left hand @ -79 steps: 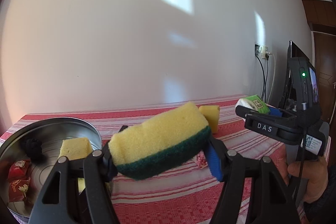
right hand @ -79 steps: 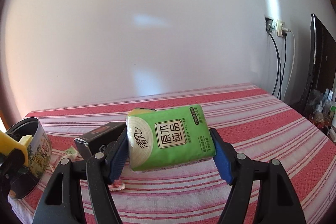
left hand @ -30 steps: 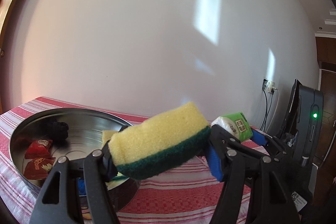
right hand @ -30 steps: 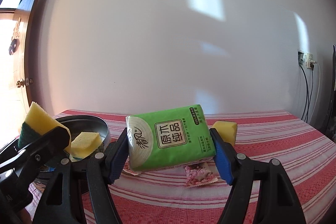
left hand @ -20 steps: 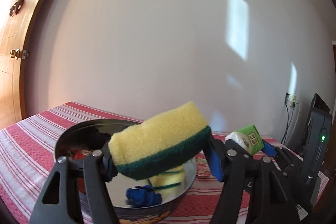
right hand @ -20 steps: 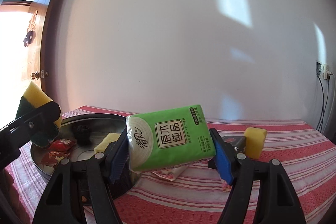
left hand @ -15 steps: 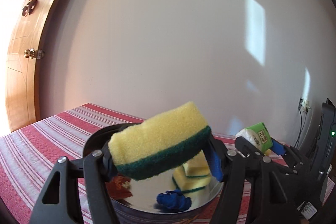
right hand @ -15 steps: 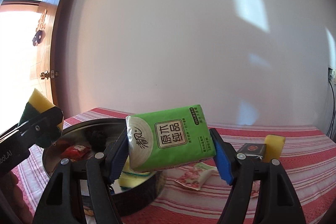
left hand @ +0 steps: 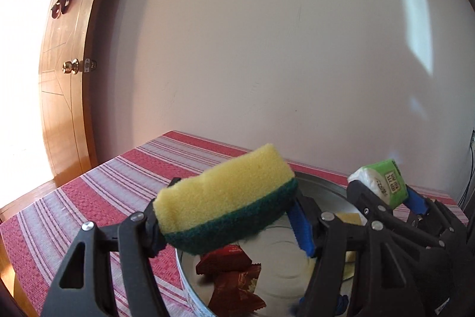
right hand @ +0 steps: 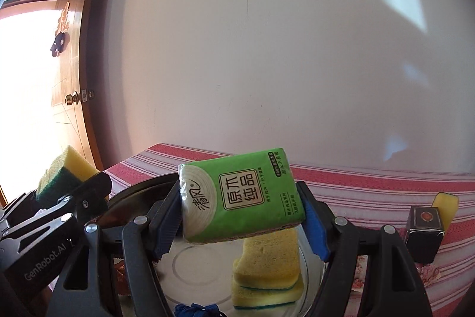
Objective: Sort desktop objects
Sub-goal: 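Lift and carry the sponge and green tissue pack over the tin, then open both tools to drop the sponge and tissue pack into the tin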
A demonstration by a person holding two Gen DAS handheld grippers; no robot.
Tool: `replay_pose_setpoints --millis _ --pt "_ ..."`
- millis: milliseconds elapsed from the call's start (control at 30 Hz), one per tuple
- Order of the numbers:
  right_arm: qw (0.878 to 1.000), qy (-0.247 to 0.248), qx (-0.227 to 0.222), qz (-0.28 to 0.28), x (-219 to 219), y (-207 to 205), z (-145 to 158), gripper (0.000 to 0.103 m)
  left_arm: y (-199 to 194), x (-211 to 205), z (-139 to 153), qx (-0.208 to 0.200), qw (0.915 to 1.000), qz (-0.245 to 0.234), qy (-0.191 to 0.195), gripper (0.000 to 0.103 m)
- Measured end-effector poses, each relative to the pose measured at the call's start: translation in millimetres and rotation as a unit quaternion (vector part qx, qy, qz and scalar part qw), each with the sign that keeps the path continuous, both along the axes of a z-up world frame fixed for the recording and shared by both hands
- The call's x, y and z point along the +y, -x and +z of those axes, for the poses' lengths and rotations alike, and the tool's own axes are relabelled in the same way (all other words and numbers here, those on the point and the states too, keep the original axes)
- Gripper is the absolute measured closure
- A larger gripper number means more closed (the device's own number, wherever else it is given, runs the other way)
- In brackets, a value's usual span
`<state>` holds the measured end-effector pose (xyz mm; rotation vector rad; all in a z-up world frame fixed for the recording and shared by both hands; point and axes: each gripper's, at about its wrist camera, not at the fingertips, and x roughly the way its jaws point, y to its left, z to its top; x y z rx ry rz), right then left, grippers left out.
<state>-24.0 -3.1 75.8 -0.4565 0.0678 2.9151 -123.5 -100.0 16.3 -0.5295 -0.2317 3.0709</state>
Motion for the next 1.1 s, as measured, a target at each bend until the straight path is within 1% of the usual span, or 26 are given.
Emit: replay_pose_setpoints --millis 167,233,367,567,667,700,767,800,833,967,1033,1100 --pt "1.000 0.014 -0.017 -0.002 9.1 4.6 -12.5 0.029 13.9 5.7 -11.3 -0.023 0.9993 0.022 0.019 0.036" --pt "1.000 0.009 -0.017 -0.002 9.4 4.2 -12.3 0.029 16.3 7.9 -15.8 -0.025 0.9988 0.034 0.026 0.036" --pt "1.000 -0.012 -0.016 -0.007 4.2 2.9 -14.9 0.029 21.4 11.2 -24.1 -0.038 0.9978 0.039 0.037 0.036" --pt "1.000 -0.025 -0.010 -0.010 2.6 1.6 -15.5 0.029 21.0 11.7 -24.2 -0.033 0.9975 0.044 0.044 0.036" --pt "0.999 -0.033 -0.009 -0.010 -0.5 4.8 -15.9 0.028 17.6 13.5 -22.2 -0.031 0.9971 0.052 0.045 0.034" --pt "0.999 -0.030 -0.007 -0.010 0.2 4.7 -15.9 0.028 16.9 14.3 -22.2 -0.030 0.9968 0.057 0.047 0.032" --pt "1.000 -0.025 0.000 -0.010 1.6 3.5 -16.7 0.027 14.5 14.7 -21.6 -0.027 0.9958 0.072 0.050 0.022" --pt "1.000 -0.023 0.005 -0.011 2.3 2.3 -17.0 0.026 13.0 14.9 -21.4 -0.026 0.9952 0.080 0.051 0.019" --pt "1.000 -0.022 0.009 -0.013 1.8 2.5 -16.8 0.024 13.4 11.8 -21.9 -0.025 0.9945 0.088 0.050 0.013" --pt "0.999 -0.018 0.028 -0.022 4.6 -4.0 -15.5 0.008 11.4 4.6 -22.3 -0.022 0.9925 0.113 0.042 0.001" --pt "0.999 -0.013 0.037 -0.025 7.0 -7.2 -14.3 0.005 8.9 6.7 -21.5 -0.018 0.9919 0.116 0.047 0.001" --pt "0.998 -0.011 0.045 -0.034 9.0 -10.6 -12.6 0.005 6.8 11.0 -20.6 -0.010 0.9913 0.116 0.060 0.001"
